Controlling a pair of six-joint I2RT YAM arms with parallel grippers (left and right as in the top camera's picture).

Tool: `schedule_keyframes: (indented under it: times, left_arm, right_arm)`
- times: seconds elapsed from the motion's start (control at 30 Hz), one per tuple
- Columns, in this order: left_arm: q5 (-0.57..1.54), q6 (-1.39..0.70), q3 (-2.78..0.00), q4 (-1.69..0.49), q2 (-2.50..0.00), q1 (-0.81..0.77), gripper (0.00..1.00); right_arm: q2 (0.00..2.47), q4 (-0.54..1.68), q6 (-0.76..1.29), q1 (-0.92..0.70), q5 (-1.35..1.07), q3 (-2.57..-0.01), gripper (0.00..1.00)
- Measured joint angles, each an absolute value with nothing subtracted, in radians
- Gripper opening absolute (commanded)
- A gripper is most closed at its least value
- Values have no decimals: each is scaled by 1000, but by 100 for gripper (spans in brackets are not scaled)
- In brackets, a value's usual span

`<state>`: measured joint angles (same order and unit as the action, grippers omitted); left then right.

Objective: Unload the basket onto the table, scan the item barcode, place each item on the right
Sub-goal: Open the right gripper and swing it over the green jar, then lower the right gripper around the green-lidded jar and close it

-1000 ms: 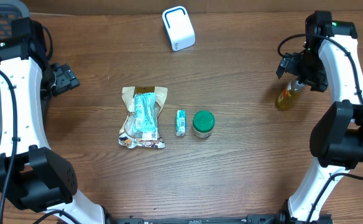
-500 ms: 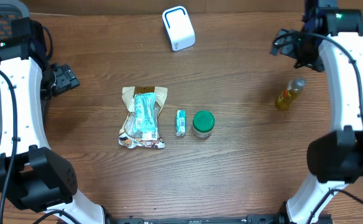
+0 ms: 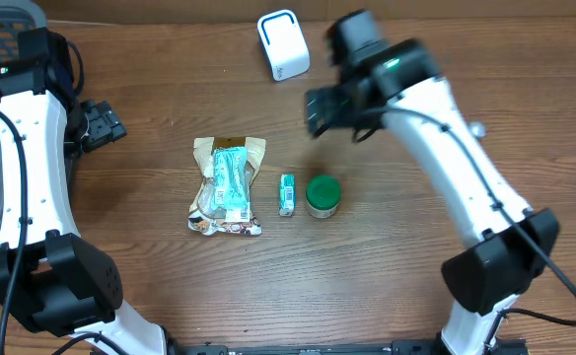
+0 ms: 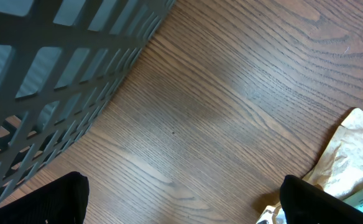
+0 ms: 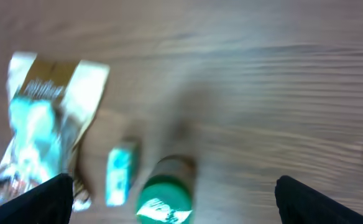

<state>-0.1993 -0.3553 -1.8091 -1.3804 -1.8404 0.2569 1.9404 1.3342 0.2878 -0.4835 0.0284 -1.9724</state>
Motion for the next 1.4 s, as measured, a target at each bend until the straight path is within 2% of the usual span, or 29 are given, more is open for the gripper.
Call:
schedule_keyframes:
  times: [0.2, 0.37, 0.77, 1.4]
  left_arm:
    - [-199, -355, -1809, -1380, -1840, 257, 100]
    - [-199, -355, -1809, -1380, -1840, 257, 99]
    - [-199, -355, -1809, -1380, -1840, 257, 100]
    - [-199, -355, -1809, -1380, -1840, 257, 100]
  right_arm:
    - [1940, 1218, 318, -601, 25, -1843, 100]
    - [1940, 1159, 337, -635, 35, -1737, 100]
    - [1940, 1158, 341, -635, 116, -1624, 100]
    - [1940, 1211, 341, -635, 67, -1563, 100]
